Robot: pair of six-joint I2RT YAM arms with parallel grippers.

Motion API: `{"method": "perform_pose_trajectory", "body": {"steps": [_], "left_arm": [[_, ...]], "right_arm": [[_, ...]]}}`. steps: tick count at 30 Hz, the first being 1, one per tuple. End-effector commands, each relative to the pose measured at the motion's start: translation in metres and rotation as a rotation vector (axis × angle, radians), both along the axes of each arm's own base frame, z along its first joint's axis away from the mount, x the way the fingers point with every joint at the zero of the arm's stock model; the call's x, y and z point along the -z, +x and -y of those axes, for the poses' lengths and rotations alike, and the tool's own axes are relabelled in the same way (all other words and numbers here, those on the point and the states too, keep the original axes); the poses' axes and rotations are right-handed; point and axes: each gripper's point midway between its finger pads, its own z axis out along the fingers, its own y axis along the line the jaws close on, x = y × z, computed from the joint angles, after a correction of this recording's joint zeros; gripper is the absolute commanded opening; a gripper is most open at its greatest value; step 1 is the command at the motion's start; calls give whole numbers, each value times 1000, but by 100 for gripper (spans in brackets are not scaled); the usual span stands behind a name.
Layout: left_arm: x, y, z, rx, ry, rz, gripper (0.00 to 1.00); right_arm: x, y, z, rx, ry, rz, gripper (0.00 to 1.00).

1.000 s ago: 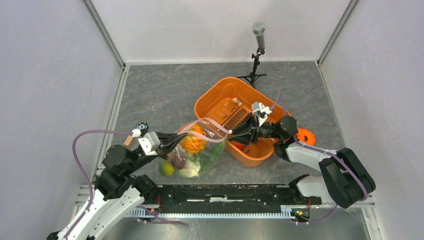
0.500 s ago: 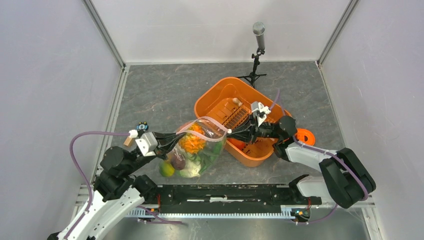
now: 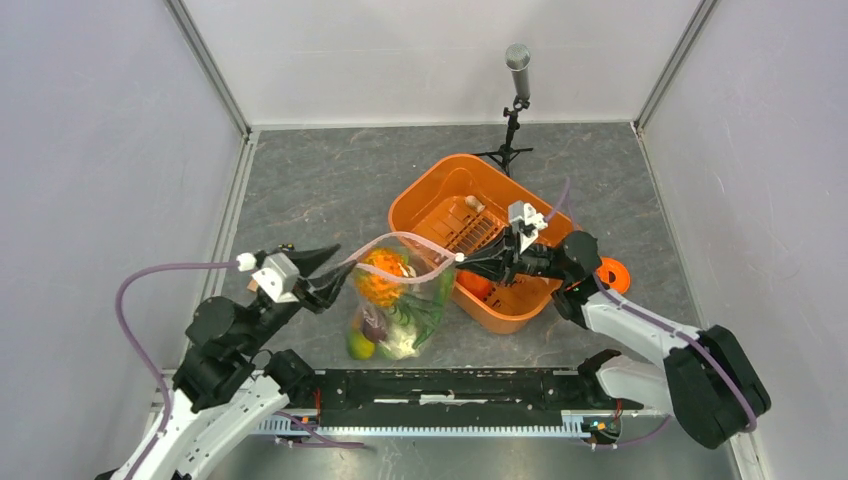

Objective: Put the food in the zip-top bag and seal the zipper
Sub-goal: Adjust the zipper food storage bag at the center of the board.

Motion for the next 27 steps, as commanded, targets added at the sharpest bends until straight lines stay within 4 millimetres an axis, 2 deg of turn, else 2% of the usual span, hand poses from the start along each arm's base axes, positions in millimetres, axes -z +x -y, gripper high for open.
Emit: {"method": "perform_pose_trajectory", "body": {"steps": [1, 3, 7, 11, 13, 17, 22, 24, 27], "left_arm": [[-23, 10, -51, -260, -50, -72, 62], [-23, 7, -51, -251, -18, -75, 77], [-33, 5, -33, -160, 74, -54, 100], [-34, 6, 6, 32, 273, -91, 100], [-26, 8, 22, 124, 381, -98, 100], [-28, 14, 44, 230, 464, -47, 100], [-32, 1, 68, 433, 528, -6, 100], [-26, -10, 73, 528, 565, -34, 100], [-16, -12, 75, 581, 620, -91, 100]], "right_arm": [[6, 23, 2, 114, -160, 78, 0], [7, 21, 0, 107, -196, 87, 0], [2, 7, -14, 49, -222, 124, 0], [-24, 1, -22, 36, -201, 198, 0], [-31, -2, -25, 24, -199, 200, 0], [-36, -14, -33, -6, -198, 249, 0], [-41, -22, -38, -20, -210, 276, 0], [-41, -21, -39, -12, -221, 279, 0], [-43, -23, -41, -19, -230, 290, 0]]}}
